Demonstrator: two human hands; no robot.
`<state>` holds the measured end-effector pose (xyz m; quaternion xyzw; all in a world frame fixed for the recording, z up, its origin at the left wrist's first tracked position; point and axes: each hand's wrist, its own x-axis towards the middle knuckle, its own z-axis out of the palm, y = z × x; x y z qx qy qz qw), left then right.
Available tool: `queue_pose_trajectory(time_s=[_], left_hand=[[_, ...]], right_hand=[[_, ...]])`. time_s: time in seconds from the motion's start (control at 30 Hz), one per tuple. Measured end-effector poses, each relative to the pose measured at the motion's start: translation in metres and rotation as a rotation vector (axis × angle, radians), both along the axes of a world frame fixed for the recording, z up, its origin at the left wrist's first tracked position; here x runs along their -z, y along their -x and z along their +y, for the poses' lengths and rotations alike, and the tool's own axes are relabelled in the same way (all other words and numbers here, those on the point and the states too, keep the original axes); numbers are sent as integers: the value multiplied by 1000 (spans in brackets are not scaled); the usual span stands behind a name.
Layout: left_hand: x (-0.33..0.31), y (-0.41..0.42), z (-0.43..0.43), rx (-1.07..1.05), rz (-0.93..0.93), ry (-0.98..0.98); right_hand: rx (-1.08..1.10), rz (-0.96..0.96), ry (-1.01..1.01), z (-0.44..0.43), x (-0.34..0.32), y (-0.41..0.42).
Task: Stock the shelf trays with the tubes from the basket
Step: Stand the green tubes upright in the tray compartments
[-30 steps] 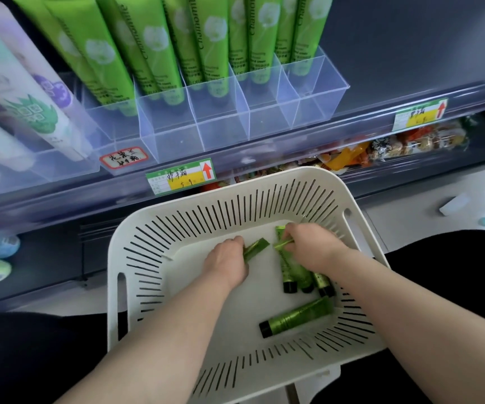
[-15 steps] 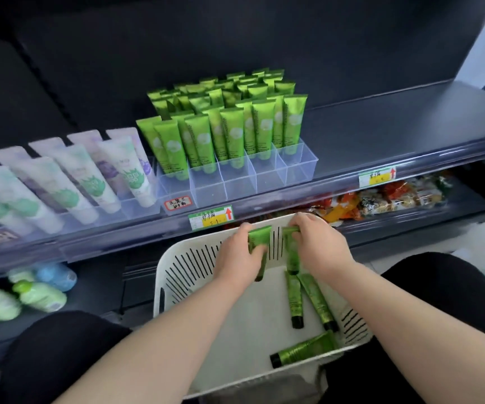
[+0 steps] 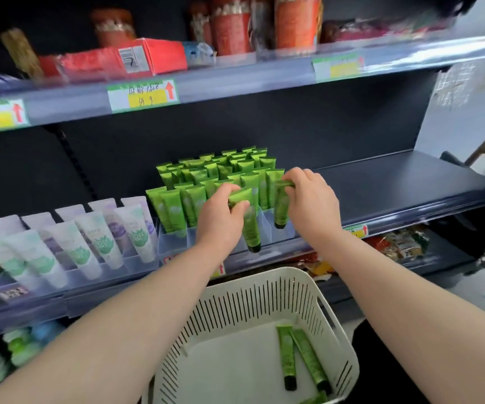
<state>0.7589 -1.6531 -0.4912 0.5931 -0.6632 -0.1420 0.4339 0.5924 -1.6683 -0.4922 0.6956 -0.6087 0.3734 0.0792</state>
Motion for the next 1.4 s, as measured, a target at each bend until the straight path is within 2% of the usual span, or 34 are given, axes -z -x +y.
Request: queue_pose_trajectory(time_s=[0.13, 0.33, 0.53, 0.9, 1.17, 1.4], left_hand=[[-11, 6, -17, 5, 12, 34], [-11, 11, -47, -25, -42, 20], [-1, 15, -75, -22, -134, -93], [21, 21, -95, -7, -148, -161], [10, 12, -92, -4, -102, -79], [0, 6, -63, -1, -137, -32]], right_hand=[[-7, 8, 26, -27, -6, 0], [-29, 122, -189, -67, 20, -3], [-6, 128, -251, -92, 29, 1], [-20, 190, -174, -84, 28, 5], [-49, 208, -131, -67, 26, 5], [-40, 221, -133, -35, 33, 2]])
